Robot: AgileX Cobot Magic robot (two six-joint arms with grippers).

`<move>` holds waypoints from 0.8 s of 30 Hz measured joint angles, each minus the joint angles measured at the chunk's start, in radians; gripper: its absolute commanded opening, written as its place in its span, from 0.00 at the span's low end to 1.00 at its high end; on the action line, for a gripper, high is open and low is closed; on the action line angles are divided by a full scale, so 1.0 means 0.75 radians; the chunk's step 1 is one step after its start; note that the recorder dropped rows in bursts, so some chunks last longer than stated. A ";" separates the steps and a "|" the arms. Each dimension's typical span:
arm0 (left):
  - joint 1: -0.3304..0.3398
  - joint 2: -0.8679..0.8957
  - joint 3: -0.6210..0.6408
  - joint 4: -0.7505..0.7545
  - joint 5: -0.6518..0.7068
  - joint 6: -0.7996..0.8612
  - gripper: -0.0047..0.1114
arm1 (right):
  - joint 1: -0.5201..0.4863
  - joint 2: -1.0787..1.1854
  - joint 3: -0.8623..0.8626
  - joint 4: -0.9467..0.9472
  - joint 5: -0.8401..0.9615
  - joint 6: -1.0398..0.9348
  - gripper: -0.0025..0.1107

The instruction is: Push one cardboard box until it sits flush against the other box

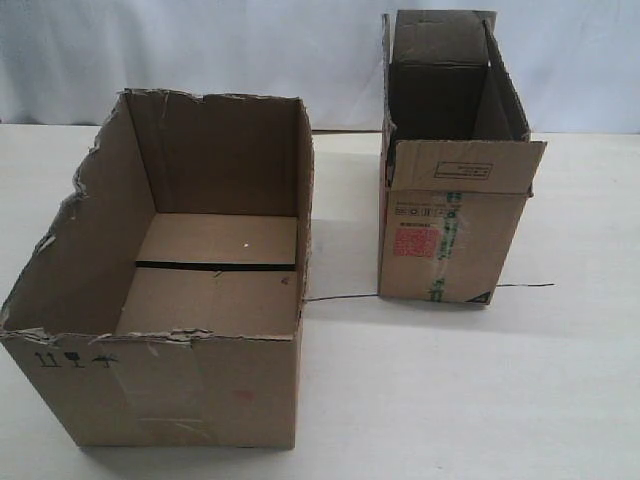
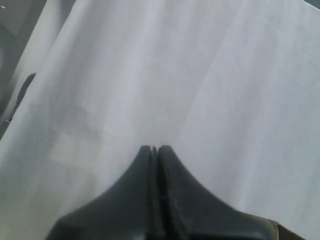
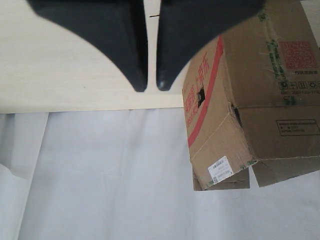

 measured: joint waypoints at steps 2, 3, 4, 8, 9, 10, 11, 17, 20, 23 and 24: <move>0.000 0.000 0.000 0.034 0.000 -0.026 0.04 | 0.000 0.000 0.000 0.000 0.000 0.000 0.07; 0.000 0.000 0.000 0.041 0.000 -0.032 0.04 | 0.000 0.000 0.000 0.000 0.000 0.000 0.07; 0.000 0.000 0.000 0.044 0.000 -0.035 0.04 | 0.000 0.000 0.000 0.000 0.000 0.000 0.07; 0.000 0.000 0.000 0.057 0.000 -0.044 0.04 | 0.000 0.000 0.000 0.000 0.000 0.000 0.07; 0.000 0.000 0.000 0.058 0.003 -0.044 0.04 | 0.000 0.000 0.000 0.000 0.000 0.000 0.07; 0.000 0.000 0.000 0.060 0.007 -0.044 0.04 | 0.000 0.000 0.000 0.000 0.000 0.000 0.07; 0.000 0.000 0.000 0.066 0.014 -0.044 0.04 | 0.000 0.000 0.000 0.000 0.000 0.000 0.07; 0.000 0.000 0.000 0.141 0.106 -0.059 0.04 | 0.000 0.000 0.000 0.000 0.000 0.000 0.07; -0.015 0.040 -0.064 0.348 0.181 -0.289 0.04 | 0.000 0.000 0.000 0.000 0.000 0.000 0.07; -0.061 0.196 -0.257 0.945 0.131 -0.872 0.04 | 0.000 0.000 0.000 0.000 0.000 0.000 0.07; -0.064 0.267 -0.340 1.160 0.094 -1.043 0.04 | 0.000 0.000 0.000 0.000 0.000 0.000 0.07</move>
